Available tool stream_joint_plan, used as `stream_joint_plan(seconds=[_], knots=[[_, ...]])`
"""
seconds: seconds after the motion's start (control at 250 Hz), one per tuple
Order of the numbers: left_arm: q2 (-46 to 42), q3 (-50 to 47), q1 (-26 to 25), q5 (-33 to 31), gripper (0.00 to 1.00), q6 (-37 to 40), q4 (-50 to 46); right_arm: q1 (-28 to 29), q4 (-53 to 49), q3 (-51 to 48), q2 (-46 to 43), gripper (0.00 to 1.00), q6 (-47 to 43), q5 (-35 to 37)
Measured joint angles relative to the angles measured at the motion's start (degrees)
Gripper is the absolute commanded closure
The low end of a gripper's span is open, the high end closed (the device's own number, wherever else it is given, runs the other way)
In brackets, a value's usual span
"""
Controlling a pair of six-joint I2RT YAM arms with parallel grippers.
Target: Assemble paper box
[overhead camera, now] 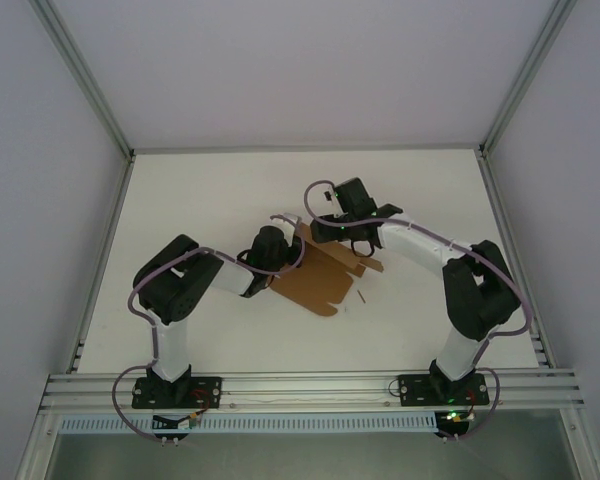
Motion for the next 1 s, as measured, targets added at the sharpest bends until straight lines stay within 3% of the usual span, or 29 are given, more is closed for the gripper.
stream_joint_plan(seconds=[0.192,0.543,0.783,0.946,1.002], knots=[[-1.38,0.31,-0.02,0.39,1.0,-0.33,-2.47,-1.27,-3.85,0.04,-3.26,0.14,-0.46,1.77],[-10.86,6.93,0.96,-1.88,1.0,-4.5,-21.16,-9.46,-10.14,-7.48,-27.21,0.13,-10.1,-2.23],[-13.99,7.13,5.68,4.44,1.0,-7.74,-29.05,-17.55,-12.41,-11.41,-35.21,0.18,-12.02,-12.04],[-13.99,9.42,7.8,12.02,1.0,-8.9,-33.46,-18.47,-12.31,-11.17,-32.37,0.24,-14.64,-23.58],[-13.99,10.43,7.8,13.6,1.0,-8.94,-34.6,-18.29,-12.31,-10.27,-29.73,0.31,-15.34,-26.45]])
